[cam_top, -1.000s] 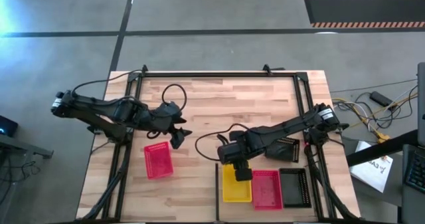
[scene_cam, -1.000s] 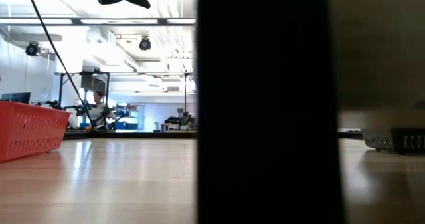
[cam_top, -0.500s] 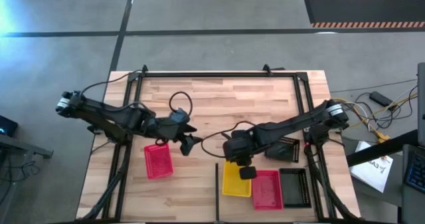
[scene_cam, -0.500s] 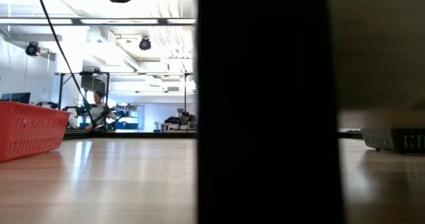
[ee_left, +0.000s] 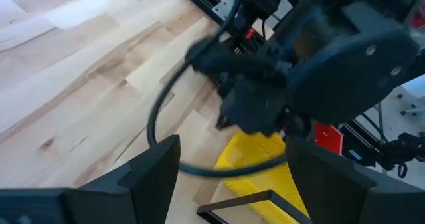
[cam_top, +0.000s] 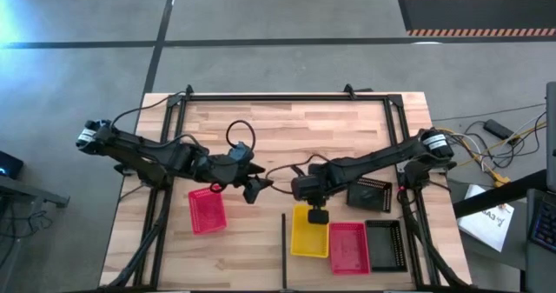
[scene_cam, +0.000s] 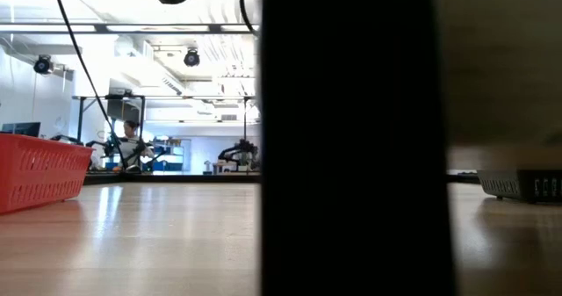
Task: Stack baskets on shelf by color
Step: Stack the yellow bin on top of the yellow bins on the shelf, then stack the red bin on top of the red bins on the shelf
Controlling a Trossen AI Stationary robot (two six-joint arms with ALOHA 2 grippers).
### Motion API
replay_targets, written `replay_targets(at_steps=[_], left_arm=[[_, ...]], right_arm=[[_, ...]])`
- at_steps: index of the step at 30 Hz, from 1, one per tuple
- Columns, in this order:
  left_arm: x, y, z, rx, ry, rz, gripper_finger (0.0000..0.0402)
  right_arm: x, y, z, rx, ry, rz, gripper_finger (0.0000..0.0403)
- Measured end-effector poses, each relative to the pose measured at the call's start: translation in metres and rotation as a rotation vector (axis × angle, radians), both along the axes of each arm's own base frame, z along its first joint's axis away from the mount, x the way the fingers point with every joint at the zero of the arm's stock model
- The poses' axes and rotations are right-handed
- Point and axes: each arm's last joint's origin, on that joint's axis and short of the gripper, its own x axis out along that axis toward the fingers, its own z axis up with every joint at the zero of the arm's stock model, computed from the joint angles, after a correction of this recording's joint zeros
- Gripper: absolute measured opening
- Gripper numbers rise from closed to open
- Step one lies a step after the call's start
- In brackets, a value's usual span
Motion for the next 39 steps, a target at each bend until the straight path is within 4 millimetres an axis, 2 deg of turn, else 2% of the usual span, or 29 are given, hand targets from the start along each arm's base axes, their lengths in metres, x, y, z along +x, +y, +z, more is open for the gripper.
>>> replay_targets(at_steps=[4, 12, 20, 27, 31, 35, 39], left_arm=[[0.0, 0.0, 0.0, 0.002, -0.001, 0.002, 0.0258], [0.0, 0.0, 0.0, 0.002, -0.002, 0.003, 0.0258], [0.0, 0.0, 0.0, 0.002, -0.001, 0.003, 0.0258], [-0.001, -0.001, 0.0, 0.002, -0.001, 0.0, 0.0258], [-0.008, -0.004, -0.001, -0.017, 0.035, -0.001, 0.0258], [-0.029, -0.006, -0.008, -0.086, 0.18, 0.06, 0.0258], [-0.054, -0.013, -0.019, -0.162, 0.372, 0.157, 0.0258]], right_arm=[[0.004, 0.006, -0.004, 0.093, -0.038, 0.015, 0.0008], [0.004, 0.021, -0.001, 0.144, -0.069, 0.059, 0.0008], [0.0, 0.038, -0.003, 0.147, -0.096, 0.131, 0.0008], [0.006, 0.041, -0.002, 0.142, -0.181, 0.179, 0.0008], [-0.003, 0.034, 0.009, 0.135, -0.162, 0.145, 0.0008], [-0.027, 0.021, 0.035, -0.005, -0.151, 0.037, 0.0008], [-0.051, 0.009, 0.064, -0.106, -0.228, -0.086, 0.0008]])
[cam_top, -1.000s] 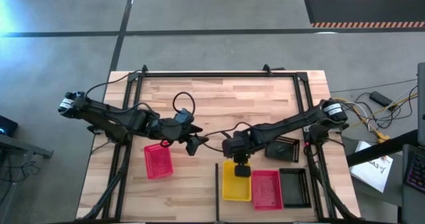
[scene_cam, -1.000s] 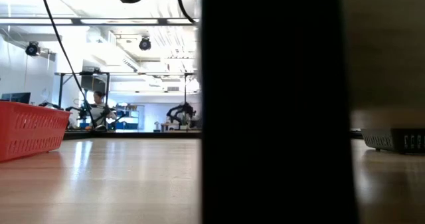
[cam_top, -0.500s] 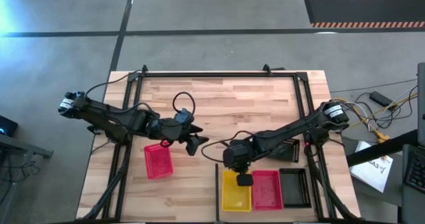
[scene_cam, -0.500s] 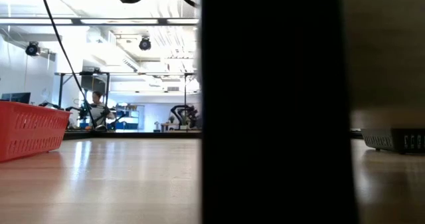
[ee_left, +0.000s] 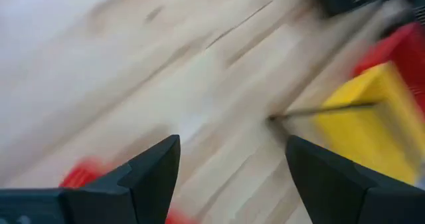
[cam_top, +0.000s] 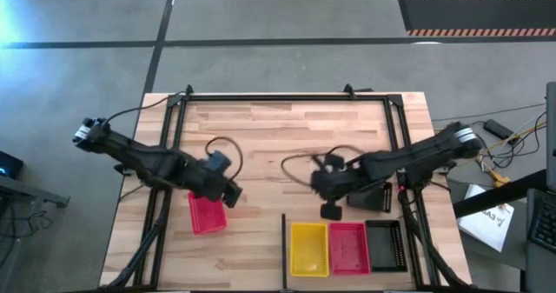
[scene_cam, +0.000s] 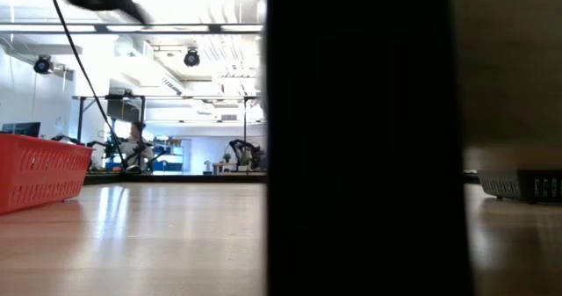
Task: Stack baskets on shelf by color
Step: Stack the red bin on top of the red bins on the shelf
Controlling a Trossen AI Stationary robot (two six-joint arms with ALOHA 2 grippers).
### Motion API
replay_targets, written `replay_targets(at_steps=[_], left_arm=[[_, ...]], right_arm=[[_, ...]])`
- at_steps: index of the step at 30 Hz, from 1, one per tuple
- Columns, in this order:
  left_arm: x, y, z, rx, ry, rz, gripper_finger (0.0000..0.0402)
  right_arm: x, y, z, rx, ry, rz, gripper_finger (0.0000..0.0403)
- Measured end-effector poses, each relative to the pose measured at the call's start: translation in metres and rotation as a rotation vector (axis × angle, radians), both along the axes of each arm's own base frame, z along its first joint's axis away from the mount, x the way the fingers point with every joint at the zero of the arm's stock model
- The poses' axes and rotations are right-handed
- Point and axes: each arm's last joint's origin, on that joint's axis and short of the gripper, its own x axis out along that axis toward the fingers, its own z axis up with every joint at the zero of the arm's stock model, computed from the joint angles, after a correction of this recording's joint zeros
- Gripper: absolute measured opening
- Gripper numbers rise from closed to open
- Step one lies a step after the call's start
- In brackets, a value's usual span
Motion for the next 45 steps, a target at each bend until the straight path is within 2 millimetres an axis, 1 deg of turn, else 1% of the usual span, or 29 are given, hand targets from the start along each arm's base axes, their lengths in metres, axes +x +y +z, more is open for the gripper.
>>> replay_targets(at_steps=[3, 5, 9, 13, 15, 18, 23, 26, 28, 31, 34, 39, 42, 45], left_arm=[[-0.018, -0.011, -0.007, -0.092, 0.14, 0.052, 0.0258], [-0.027, -0.021, -0.011, -0.17, 0.222, 0.088, 0.0258], [-0.046, -0.04, -0.018, -0.255, 0.365, 0.187, 0.0258], [-0.062, -0.053, -0.026, -0.307, 0.449, 0.325, 0.0258], [-0.068, -0.056, -0.036, -0.323, 0.465, 0.404, 0.0258], [-0.073, -0.057, -0.058, -0.329, 0.484, 0.495, 0.0258], [-0.07, -0.054, -0.097, -0.382, 0.519, 0.539, 0.0257], [-0.073, -0.05, -0.116, -0.369, 0.59, 0.581, 0.0257], [-0.075, -0.046, -0.124, -0.355, 0.625, 0.601, 0.0257], [-0.078, -0.043, -0.134, -0.344, 0.633, 0.611, 0.0254], [-0.078, -0.042, -0.145, -0.369, 0.619, 0.604, 0.0237], [-0.076, -0.043, -0.162, -0.441, 0.562, 0.576, 0.0187], [-0.074, -0.044, -0.165, -0.454, 0.521, 0.57, 0.015], [-0.071, -0.043, -0.163, -0.433, 0.456, 0.573, 0.0108]], right_arm=[[-0.015, -0.008, 0.019, -0.028, -0.108, -0.083, 0.0008], [-0.024, -0.011, 0.026, -0.03, -0.171, -0.123, 0.0008], [-0.037, -0.017, 0.031, -0.024, -0.242, -0.174, 0.0008], [-0.043, -0.019, 0.025, -0.021, -0.262, -0.174, 0.0008], [-0.043, -0.019, 0.018, -0.032, -0.257, -0.16, 0.0008], [-0.042, -0.018, 0.007, -0.046, -0.257, -0.139, 0.0008], [-0.039, -0.017, -0.007, -0.056, -0.275, -0.111, 0.0008], [-0.04, -0.018, -0.007, -0.057, -0.276, -0.11, 0.0008], [-0.04, -0.018, -0.006, -0.062, -0.278, -0.1, 0.0008], [-0.04, -0.017, 0.0, -0.069, -0.293, -0.07, 0.0008], [-0.039, -0.017, 0.007, -0.081, -0.311, -0.047, 0.0008], [-0.039, -0.017, 0.018, -0.091, -0.341, -0.022, 0.0008], [-0.039, -0.018, 0.024, -0.093, -0.36, -0.028, 0.0008], [-0.038, -0.021, 0.03, -0.079, -0.376, -0.057, 0.0008]])
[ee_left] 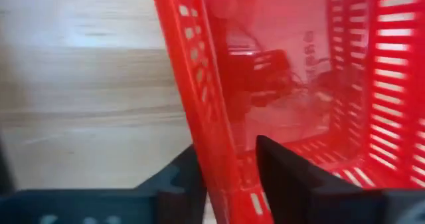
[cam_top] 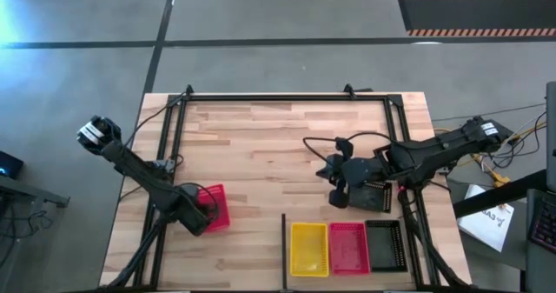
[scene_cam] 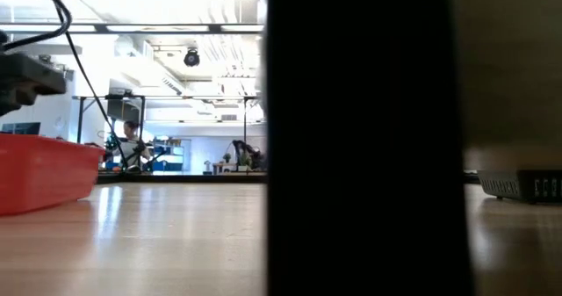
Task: Stack baskets on shelf by color
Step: Stack the red bin on top of the red bins on the shelf
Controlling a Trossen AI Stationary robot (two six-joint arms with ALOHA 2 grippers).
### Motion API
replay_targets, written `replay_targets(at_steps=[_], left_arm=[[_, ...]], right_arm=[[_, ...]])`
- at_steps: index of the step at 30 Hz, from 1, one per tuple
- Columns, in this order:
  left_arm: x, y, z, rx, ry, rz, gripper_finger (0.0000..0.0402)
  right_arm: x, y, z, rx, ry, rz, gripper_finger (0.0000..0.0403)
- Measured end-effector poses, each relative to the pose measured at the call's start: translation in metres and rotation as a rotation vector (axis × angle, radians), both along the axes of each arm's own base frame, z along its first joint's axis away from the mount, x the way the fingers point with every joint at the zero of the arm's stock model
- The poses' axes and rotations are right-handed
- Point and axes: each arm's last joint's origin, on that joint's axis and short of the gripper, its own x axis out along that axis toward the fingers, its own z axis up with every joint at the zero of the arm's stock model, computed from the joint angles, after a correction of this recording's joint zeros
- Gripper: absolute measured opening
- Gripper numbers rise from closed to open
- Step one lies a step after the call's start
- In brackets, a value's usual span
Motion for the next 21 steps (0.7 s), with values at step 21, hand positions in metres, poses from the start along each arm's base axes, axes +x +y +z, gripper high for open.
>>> replay_targets(at_steps=[21], left_arm=[[0.078, 0.062, 0.07, 0.196, -0.304, -0.195, 0.0]], right_arm=[[0.061, -0.063, 0.009, 0.28, -0.059, -0.03, 0.0093]])
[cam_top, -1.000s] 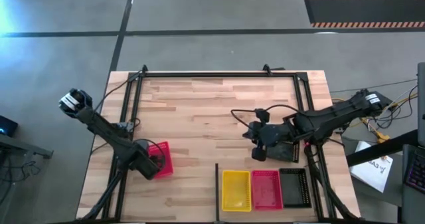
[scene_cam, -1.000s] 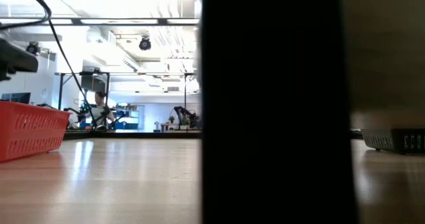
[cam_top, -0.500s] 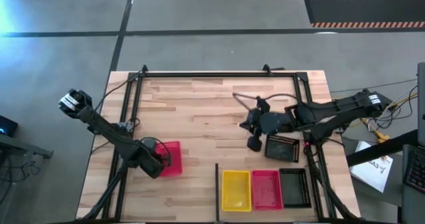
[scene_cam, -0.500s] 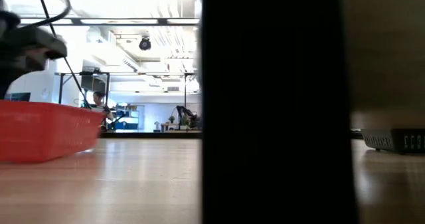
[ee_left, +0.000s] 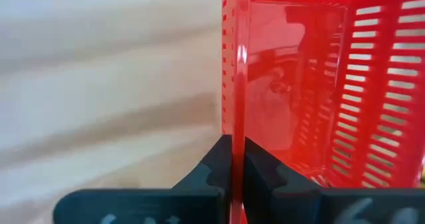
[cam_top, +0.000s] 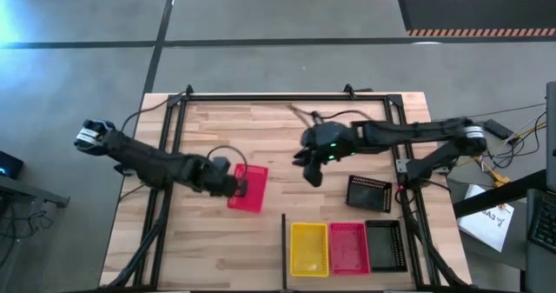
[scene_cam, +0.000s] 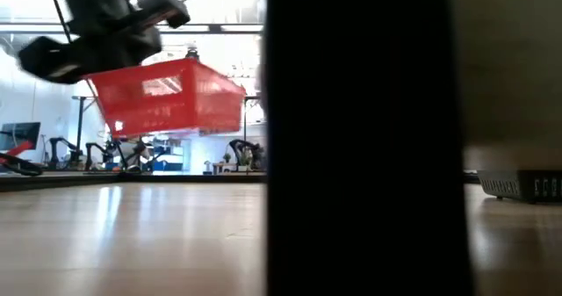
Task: Stack baskets on shelf by color
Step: Stack the red bin on top of the red bins on the shelf
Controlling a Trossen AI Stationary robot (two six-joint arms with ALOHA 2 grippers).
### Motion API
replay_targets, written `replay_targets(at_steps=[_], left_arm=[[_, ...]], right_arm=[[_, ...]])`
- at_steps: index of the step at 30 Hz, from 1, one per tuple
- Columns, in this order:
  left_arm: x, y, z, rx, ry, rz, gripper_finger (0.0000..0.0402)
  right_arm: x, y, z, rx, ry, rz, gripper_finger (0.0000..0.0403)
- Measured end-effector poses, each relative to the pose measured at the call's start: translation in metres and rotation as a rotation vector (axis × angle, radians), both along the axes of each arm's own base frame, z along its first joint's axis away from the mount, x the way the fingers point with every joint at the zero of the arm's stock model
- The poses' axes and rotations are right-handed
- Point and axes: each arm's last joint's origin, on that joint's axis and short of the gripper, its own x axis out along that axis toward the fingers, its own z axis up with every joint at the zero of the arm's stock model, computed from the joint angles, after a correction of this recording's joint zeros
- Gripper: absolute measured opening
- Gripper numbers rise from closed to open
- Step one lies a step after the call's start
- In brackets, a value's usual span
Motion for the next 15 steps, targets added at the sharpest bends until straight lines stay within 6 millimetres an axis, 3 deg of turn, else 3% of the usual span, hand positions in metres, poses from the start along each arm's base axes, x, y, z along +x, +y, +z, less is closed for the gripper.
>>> replay_targets(at_steps=[4, 10, 15], left_arm=[[0.009, 0.014, 0.015, 0.046, -0.041, -0.031, 0.0], [0.015, 0.021, 0.026, 0.088, -0.079, -0.062, 0.0], [0.016, 0.021, 0.029, 0.098, -0.091, -0.061, 0.0]], right_arm=[[0.034, -0.004, -0.018, -0.035, 0.029, 0.022, 0.0118], [0.086, -0.014, -0.031, -0.074, 0.067, -0.014, 0.0141], [0.111, -0.027, -0.036, -0.142, 0.193, -0.036, 0.0142]])
